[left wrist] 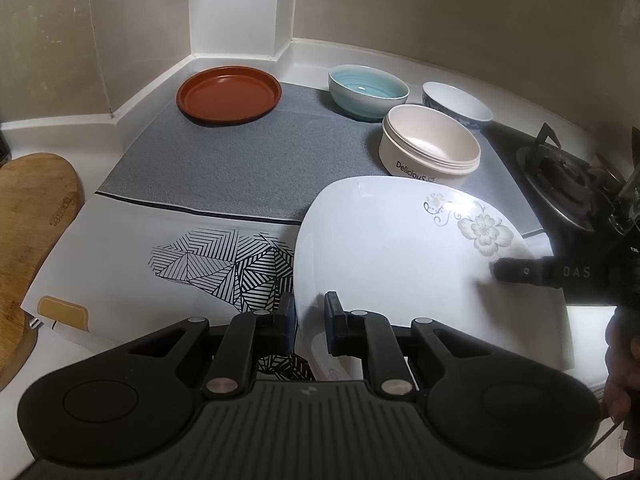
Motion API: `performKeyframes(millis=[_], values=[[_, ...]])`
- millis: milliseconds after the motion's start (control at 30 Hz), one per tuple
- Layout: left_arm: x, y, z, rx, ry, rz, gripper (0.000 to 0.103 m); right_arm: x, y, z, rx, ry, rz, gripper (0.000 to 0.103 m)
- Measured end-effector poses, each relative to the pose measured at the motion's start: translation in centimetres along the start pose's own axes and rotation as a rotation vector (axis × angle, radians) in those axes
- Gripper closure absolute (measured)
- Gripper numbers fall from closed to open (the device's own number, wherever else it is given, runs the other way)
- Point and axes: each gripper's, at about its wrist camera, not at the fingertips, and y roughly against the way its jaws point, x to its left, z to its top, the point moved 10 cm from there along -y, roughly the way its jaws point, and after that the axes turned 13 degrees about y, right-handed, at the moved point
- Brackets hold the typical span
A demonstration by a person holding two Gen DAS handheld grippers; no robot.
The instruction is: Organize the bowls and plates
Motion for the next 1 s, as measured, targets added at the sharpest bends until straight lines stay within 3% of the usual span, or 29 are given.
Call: performKeyframes(millis=[1000], values=[[-0.8, -0.8, -0.5, 0.013, -0.003, -0.015, 0.086, -0.4, 0.6, 1.8, -0.044, 0.124, -0.087, 0.075]])
